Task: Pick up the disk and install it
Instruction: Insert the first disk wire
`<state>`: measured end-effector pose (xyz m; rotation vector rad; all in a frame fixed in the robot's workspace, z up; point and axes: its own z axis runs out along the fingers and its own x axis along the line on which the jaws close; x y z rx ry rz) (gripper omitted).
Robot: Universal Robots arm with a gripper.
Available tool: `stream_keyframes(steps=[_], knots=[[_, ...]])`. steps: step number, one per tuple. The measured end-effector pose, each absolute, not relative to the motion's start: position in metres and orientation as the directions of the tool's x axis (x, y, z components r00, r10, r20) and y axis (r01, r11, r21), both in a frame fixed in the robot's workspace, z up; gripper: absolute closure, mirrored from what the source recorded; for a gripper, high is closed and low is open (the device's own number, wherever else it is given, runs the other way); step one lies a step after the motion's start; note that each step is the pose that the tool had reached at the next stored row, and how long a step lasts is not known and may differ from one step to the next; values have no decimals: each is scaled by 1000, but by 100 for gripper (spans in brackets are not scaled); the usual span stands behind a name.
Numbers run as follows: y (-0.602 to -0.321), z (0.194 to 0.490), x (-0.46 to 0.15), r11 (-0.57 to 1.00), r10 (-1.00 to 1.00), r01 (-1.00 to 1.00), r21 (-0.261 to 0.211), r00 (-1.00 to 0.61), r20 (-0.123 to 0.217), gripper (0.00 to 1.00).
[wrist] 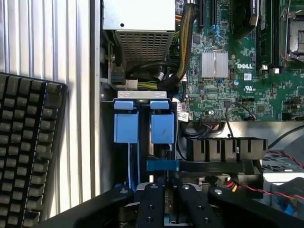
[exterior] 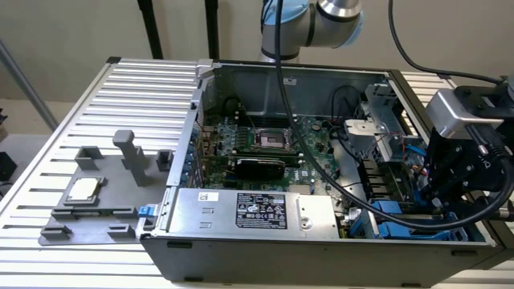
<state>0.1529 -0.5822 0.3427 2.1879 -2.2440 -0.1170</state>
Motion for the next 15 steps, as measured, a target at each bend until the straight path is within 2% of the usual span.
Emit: stream_keyframes(steps=[15], knots=[[-581, 340, 148, 24, -998, -999, 29, -25, -49, 84]])
